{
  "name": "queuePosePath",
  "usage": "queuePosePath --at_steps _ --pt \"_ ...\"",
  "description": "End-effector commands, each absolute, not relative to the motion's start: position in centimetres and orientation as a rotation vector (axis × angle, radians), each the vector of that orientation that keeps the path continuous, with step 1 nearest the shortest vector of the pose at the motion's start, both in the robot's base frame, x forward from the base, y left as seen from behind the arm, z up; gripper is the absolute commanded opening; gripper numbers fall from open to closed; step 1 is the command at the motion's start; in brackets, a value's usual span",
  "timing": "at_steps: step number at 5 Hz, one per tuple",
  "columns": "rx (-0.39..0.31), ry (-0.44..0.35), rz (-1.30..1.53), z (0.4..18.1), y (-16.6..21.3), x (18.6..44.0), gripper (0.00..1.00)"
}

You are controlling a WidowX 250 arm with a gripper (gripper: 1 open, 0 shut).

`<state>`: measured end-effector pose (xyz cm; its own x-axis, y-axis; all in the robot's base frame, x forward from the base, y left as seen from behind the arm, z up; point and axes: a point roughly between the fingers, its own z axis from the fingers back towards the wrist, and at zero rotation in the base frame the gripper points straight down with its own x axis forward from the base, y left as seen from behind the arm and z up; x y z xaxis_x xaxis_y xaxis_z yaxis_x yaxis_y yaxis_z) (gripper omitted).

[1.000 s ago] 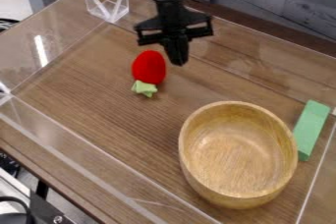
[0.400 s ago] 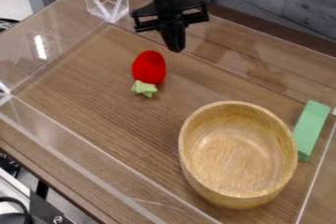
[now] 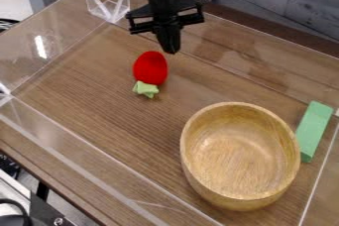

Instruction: Move the red fruit to the right

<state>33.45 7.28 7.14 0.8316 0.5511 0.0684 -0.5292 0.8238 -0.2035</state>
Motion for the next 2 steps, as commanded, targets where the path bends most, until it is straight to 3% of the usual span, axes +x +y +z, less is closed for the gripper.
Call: queuePosePath --at_steps 1,2 --pt "-0.173 -0.209 0.674 10.0 6.9 33.3 0.00" --pt "-0.185 -0.218 0.778 11.4 5.7 33.1 0.00"
